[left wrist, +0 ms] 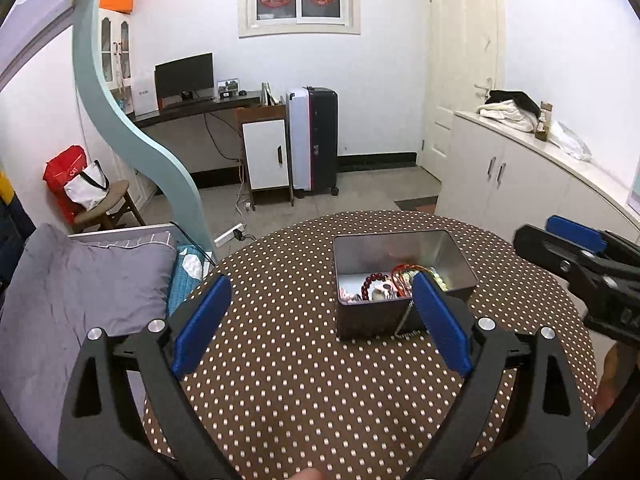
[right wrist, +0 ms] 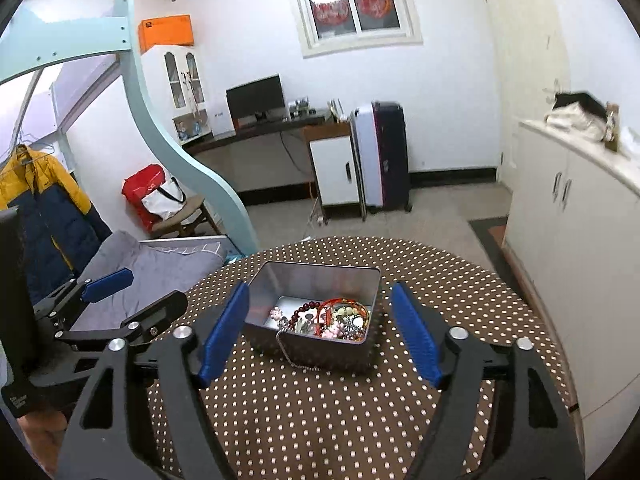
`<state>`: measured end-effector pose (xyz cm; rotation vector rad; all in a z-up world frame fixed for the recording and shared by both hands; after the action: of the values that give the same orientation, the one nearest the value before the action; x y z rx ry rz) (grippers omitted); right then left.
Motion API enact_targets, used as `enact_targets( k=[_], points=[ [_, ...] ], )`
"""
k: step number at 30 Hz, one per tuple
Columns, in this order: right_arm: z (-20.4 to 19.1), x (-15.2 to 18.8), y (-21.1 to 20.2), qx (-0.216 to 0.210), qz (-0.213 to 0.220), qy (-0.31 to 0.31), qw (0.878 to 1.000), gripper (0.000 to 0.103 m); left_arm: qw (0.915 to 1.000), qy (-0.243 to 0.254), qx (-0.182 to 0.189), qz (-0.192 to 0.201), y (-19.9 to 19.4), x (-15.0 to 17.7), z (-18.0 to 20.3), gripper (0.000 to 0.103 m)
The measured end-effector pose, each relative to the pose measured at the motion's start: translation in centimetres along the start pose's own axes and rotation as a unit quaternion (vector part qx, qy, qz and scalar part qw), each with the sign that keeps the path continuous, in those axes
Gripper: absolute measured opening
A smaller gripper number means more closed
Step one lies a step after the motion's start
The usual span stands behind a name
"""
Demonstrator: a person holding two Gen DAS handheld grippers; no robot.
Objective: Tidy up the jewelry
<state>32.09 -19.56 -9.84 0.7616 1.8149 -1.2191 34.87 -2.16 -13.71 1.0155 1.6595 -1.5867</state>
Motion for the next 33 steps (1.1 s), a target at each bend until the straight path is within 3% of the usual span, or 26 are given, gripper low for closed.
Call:
enact_targets(
  k=[12, 21, 33],
  points=[
    [-3.2, 1.6, -6.5, 0.048, 0.059, -0.044, 0.996, 0.093, 0.9962, -0.014, -0.008, 0.085, -9.0, 0.7, -0.7, 0.095],
    [-5.2, 1.9, -11.3, 0.082, 0.112, -0.071, 0.988, 0.095, 0.9894, -0.020, -0.034, 0.140, -15.0, 1.2, -1.7, 0.096],
    [-8.3, 2.1, -15.4, 0.096, 0.162, -0.115, 0.976, 0.095, 0.9795, -0.022, -0.055, 0.193, -20.3, 1.0, -2.5, 0.096]
  ],
)
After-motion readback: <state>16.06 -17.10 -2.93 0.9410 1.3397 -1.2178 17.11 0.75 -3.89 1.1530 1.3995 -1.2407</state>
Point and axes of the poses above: each gripper's, at about its wrist camera, not at the fingertips, and y roughly the way its jaws point, z to its right, x to its underside, the point moved 10 cm from there along y, roughly the way its jaws point, and after that the axes turned 7 degrees about -x, right-handed, at the moved point
